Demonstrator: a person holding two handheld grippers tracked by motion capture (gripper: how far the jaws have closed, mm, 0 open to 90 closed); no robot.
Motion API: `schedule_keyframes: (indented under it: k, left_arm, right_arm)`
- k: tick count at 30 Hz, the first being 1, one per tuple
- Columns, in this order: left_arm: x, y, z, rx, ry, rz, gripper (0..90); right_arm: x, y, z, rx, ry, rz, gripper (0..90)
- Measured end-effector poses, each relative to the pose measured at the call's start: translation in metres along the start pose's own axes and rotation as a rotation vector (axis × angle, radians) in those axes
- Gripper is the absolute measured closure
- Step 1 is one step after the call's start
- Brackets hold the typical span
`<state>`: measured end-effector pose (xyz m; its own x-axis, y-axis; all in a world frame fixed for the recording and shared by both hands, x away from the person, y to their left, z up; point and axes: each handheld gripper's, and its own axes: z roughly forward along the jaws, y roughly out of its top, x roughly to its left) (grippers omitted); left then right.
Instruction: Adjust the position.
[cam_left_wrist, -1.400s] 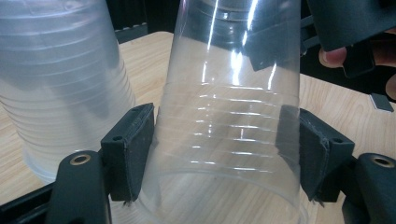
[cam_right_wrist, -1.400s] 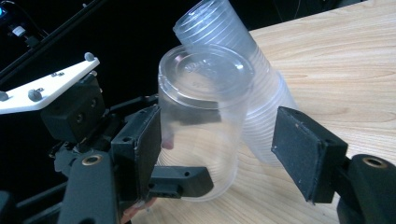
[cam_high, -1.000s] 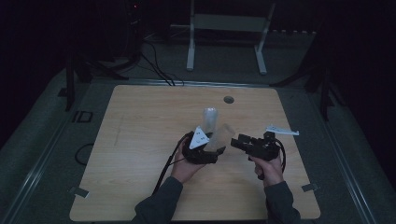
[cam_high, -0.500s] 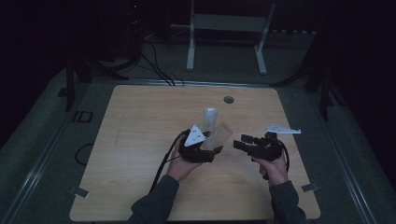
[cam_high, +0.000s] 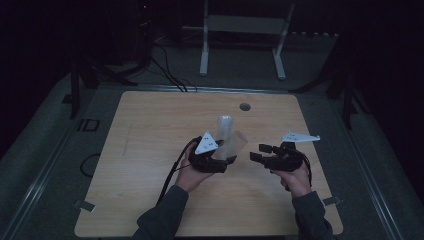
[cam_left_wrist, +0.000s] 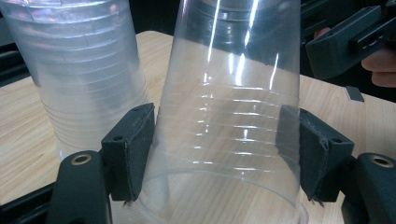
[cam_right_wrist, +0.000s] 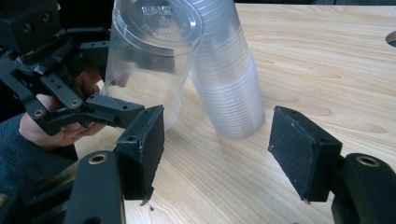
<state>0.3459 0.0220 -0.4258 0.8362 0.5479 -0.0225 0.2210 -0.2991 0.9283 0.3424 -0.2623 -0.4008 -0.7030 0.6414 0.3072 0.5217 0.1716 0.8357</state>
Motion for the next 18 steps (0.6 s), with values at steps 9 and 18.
schedule_keyframes:
  k: [9,18]
  left_arm:
    - [0.0029,-0.0002,-0.0017,0.024,-0.017,0.012,29.5]
    - [0.0050,0.0012,-0.0037,0.057,-0.033,0.031,29.5]
  right_arm:
    - [0.0054,0.0022,0.0038,0.062,-0.028,-0.074,35.4]
    - [0.0068,0.0062,0.0016,0.087,-0.045,-0.114,35.4]
